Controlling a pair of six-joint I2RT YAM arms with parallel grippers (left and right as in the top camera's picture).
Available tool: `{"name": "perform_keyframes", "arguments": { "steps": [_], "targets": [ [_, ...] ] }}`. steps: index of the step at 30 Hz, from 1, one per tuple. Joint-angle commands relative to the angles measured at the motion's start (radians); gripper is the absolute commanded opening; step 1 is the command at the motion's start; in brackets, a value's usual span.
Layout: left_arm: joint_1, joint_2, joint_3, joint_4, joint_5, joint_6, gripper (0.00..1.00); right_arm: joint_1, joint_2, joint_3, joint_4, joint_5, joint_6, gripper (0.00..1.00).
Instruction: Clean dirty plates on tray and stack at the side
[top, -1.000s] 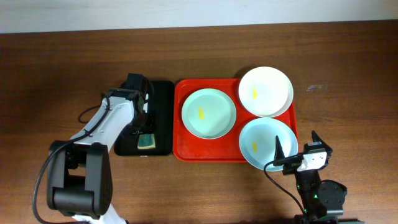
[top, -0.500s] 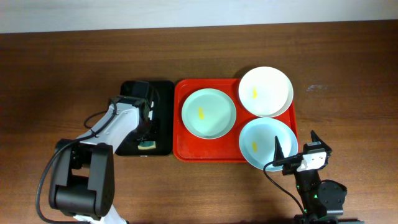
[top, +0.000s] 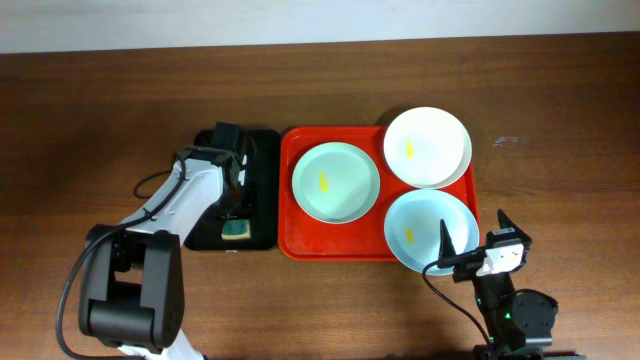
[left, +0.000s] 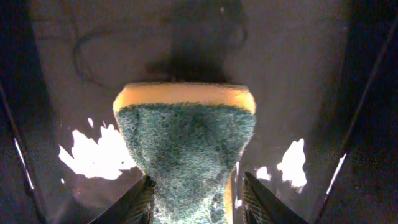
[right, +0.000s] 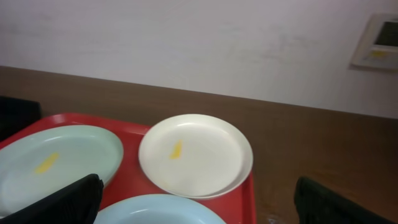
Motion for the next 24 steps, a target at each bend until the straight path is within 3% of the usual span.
{"name": "perform_keyframes", "arguments": {
  "steps": [1, 5, 8, 13, 18, 22, 24],
  "targets": [
    [-0.002, 0.009, 0.025, -0.005, 0.03, 0.004, 0.43, 0.0, 0.005, -0.005, 0.014, -0.107, -0.004, 0.98],
    [0.001, 0.009, 0.025, -0.005, 0.026, 0.004, 0.43, 0.0, 0.037, 0.048, -0.011, -0.106, 0.139, 0.98],
    [0.009, 0.009, 0.025, -0.005, 0.026, 0.004, 0.33, 0.0, 0.127, 0.126, -0.013, -0.106, 0.178, 0.98],
    [0.011, 0.009, 0.024, -0.01, 0.024, 0.005, 0.38, 0.0, 0.395, 0.375, -0.097, -0.107, 0.178, 0.99],
    [0.024, 0.009, 0.024, -0.011, 0.023, 0.004, 0.27, 0.0, 0.759, 0.823, -0.452, -0.137, 0.177, 0.98],
    [0.031, 0.009, 0.024, -0.017, 0.026, 0.004, 0.26, 0.0, 1.018, 1.189, -0.788, -0.154, 0.177, 0.98],
    [0.031, 0.009, 0.024, -0.024, 0.026, 0.004, 0.3, 0.0, 1.136, 1.337, -0.92, -0.228, 0.177, 0.98]
  ]
}}
